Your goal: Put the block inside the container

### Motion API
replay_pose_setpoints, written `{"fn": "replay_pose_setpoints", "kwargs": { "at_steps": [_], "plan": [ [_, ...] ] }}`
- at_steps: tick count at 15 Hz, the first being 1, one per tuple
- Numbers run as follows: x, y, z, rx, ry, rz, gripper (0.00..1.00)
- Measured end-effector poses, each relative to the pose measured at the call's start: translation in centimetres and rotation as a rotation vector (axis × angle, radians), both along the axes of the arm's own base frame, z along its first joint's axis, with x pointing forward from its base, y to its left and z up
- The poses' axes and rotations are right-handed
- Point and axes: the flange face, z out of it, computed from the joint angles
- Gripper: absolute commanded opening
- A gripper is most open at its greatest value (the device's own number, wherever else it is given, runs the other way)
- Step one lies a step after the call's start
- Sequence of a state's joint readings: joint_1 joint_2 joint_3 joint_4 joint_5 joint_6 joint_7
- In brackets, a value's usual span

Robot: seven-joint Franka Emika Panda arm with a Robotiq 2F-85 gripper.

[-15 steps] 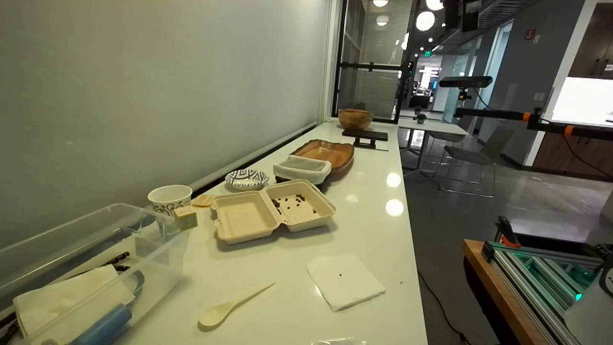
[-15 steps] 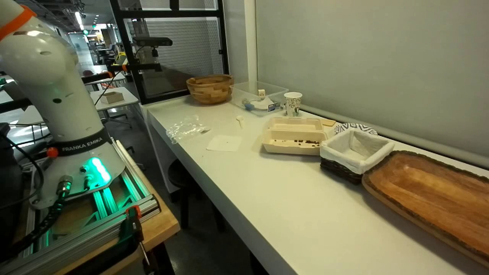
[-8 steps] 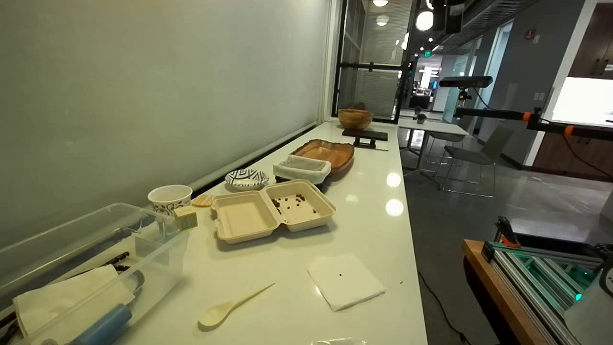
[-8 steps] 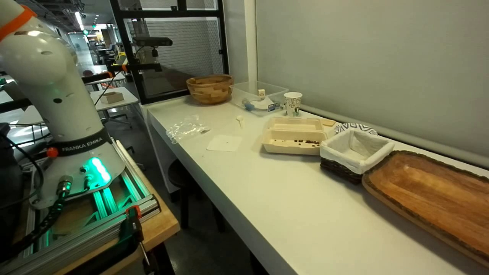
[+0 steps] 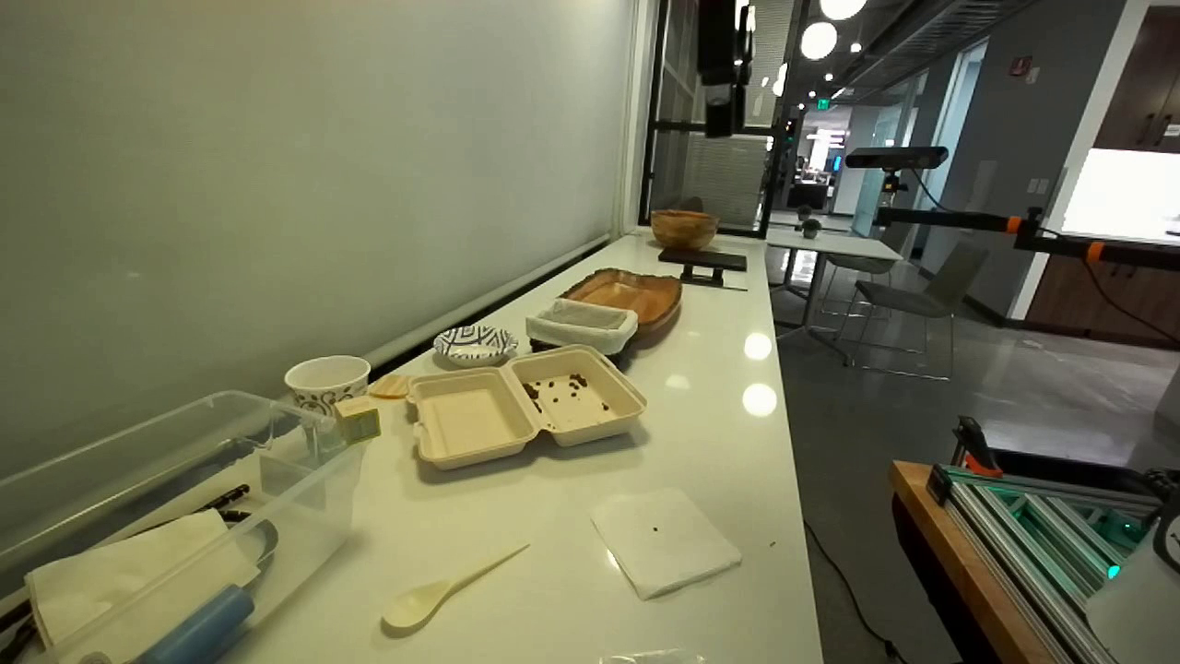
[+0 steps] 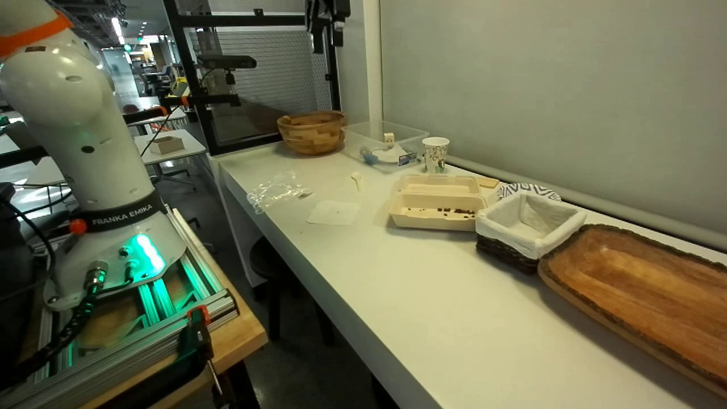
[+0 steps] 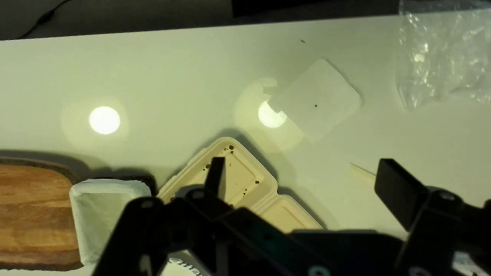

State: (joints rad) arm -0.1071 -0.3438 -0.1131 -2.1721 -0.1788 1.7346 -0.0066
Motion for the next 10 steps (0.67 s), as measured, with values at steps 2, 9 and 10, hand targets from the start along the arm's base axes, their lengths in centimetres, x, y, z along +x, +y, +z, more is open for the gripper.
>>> {"fn": "replay_pose_setpoints", "kwargs": {
  "at_steps": [2,9,10],
  "plan": [
    [2.5,0.9,-1.2,0.033,-0.049,-0.079,1.00],
    [9.9,3.8,-5.3,0.072,-0.212,-0.391,1.00],
    [10.8,4.3,-5.9,0.084,-0.230,-0.417,1.00]
  ]
}}
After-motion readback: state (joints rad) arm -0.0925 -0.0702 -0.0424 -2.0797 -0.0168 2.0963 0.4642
